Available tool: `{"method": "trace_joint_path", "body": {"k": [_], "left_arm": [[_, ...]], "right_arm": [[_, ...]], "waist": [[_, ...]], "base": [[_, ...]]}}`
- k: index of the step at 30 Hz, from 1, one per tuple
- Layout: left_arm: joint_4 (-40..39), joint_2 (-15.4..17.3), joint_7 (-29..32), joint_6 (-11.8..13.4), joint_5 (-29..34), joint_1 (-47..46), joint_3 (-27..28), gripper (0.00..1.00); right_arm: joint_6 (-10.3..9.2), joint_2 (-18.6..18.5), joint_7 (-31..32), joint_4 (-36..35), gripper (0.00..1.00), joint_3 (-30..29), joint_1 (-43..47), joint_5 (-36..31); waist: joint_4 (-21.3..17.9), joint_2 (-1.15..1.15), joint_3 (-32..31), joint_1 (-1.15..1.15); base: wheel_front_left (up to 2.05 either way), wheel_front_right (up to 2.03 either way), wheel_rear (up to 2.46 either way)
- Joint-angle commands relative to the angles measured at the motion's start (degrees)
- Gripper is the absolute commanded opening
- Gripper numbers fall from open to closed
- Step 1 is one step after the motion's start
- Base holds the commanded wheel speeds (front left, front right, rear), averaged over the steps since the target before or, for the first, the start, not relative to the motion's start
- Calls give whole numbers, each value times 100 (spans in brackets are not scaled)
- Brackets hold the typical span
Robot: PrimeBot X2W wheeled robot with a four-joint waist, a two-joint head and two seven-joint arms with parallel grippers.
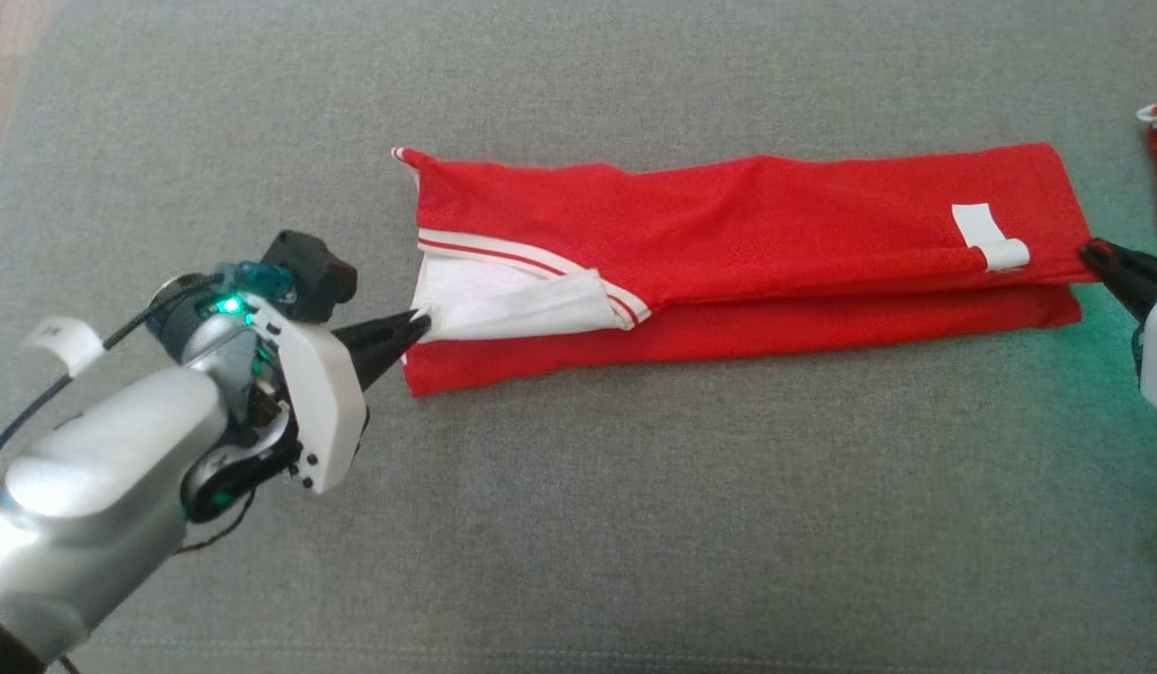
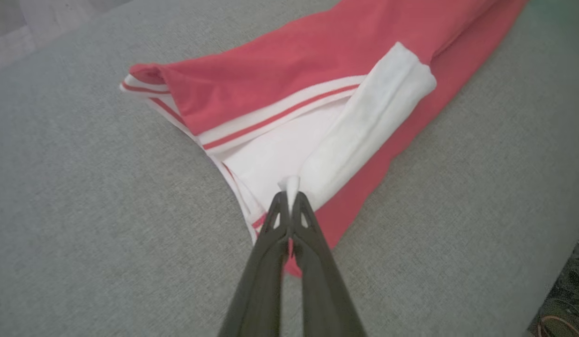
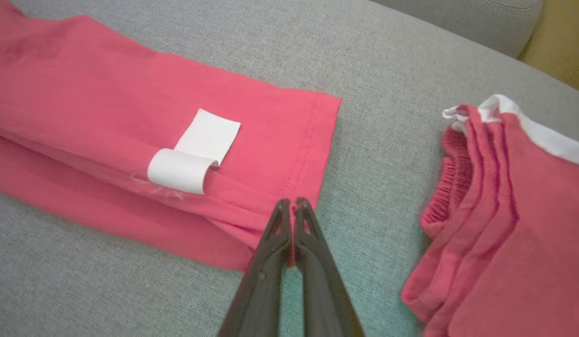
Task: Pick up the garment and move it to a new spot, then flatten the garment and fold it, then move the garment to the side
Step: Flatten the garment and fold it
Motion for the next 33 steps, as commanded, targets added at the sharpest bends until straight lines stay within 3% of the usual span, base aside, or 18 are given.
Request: {"method": "trace_joint_path", "body": {"k": [1, 3, 4, 5, 6, 7, 13, 20, 23, 24, 27, 29, 33], "left_arm": [[-115, 280, 24, 56, -43, -155, 228, 0], [-125, 273, 51, 71, -47, -143, 215, 0], [-128, 264, 55, 94, -32, -138, 205, 17], [-122, 251, 30, 121, 7, -138, 197, 72], [-108, 231, 4, 145, 29, -130, 192, 93], [-89, 206, -28, 169, 24, -109, 197, 100], [58, 128, -328, 371, -24, -8, 328, 100], [153, -39, -1718, 1096, -345, 171, 1257, 100], [115, -136, -2020, 1402, -395, 378, 1879, 100], [-82, -282, -2042, 1535, -310, 609, 2559, 100], [-493, -638, -2046, 1646, 219, 1220, 3712, 100], [-726, -943, -2046, 1670, 667, 1707, 4407, 100], [-1023, -1637, -2047, 1371, 1430, 2605, 5404, 100]], "right_arm": [[-5, -312, 22, -120, 0, -36, 221, 41], [-5, -319, 39, -129, 0, -51, 237, 68], [-5, -326, 32, -131, 37, -75, 242, 67], [-5, -319, 61, -113, 87, -92, 263, 85], [-5, -308, 101, -113, 100, -94, 288, 101], [-5, -295, 125, -108, 100, -111, 307, 121], [-5, -198, 120, -151, 100, -287, 340, 217], [-5, 354, -888, -202, 100, -1016, 193, 246], [-5, 692, -1513, -239, 100, -1376, 215, 28], [-5, 891, -1893, -282, 100, -1601, 301, -142], [-5, 1290, -2461, -311, 100, -2037, 460, -387], [-5, 1589, -2762, -374, 100, -2314, 599, -594], [-5, 2221, -2968, -444, 100, -2821, 981, -1193]], "waist": [[-8, 0, 45, 0], [-9, 0, 58, 0], [-10, 0, 70, 0], [-15, 0, 76, 0], [-20, 0, 75, 0], [-25, 0, 69, 0], [-112, 0, -120, 0], [-275, 0, -435, 0], [-313, 0, -523, 0], [-341, 0, -557, 0], [-369, 0, -609, 0], [-390, 0, -640, 0], [-433, 0, -656, 0]], "base": [[0, 0, 0], [0, 0, 0], [0, 0, 0], [0, 0, 0], [0, 0, 0], [0, 0, 0], [0, 0, 0], [0, 0, 0], [0, 0, 0], [0, 0, 0], [0, 0, 0], [0, 0, 0], [0, 0, 0]]}}
